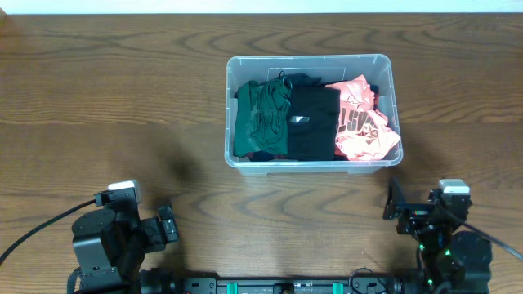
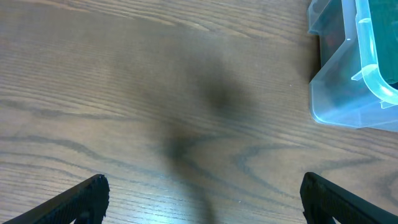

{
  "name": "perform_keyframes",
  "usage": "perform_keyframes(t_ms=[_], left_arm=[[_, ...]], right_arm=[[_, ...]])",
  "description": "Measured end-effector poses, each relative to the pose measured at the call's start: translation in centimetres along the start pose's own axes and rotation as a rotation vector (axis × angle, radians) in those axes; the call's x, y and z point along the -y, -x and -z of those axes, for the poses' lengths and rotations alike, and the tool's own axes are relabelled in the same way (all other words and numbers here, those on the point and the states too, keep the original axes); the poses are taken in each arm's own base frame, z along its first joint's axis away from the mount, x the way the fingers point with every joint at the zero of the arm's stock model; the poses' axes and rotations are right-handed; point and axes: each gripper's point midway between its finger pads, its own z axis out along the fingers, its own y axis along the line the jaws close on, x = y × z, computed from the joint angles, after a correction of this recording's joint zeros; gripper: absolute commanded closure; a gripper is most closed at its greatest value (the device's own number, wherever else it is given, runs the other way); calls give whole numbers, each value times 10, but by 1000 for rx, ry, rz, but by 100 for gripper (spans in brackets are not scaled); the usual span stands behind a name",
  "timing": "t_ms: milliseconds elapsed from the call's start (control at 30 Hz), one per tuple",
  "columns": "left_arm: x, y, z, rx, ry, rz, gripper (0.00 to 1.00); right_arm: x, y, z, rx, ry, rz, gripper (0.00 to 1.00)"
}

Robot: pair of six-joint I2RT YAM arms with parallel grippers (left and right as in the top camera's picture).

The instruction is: Pack container

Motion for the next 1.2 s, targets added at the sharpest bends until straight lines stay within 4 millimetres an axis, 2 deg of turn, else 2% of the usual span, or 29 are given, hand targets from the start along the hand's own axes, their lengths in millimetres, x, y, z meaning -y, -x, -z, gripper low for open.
perform_keyframes(t_ms=[133, 267, 400, 600, 1200], left_arm=[[0, 0, 0, 0, 0, 0, 2], [0, 0, 0, -2, 0, 0, 2], [0, -1, -1, -2, 0, 0, 2], [0, -1, -1, -2, 0, 0, 2], [0, -1, -1, -2, 0, 0, 2]], right_arm=[[-1, 9, -17, 155, 16, 38, 1], [-1, 8, -33, 266, 15, 114, 1], [2, -19, -47, 229, 2, 211, 1], [2, -27, -48, 201, -4, 279, 1], [2, -26, -48, 202, -6, 299, 1]])
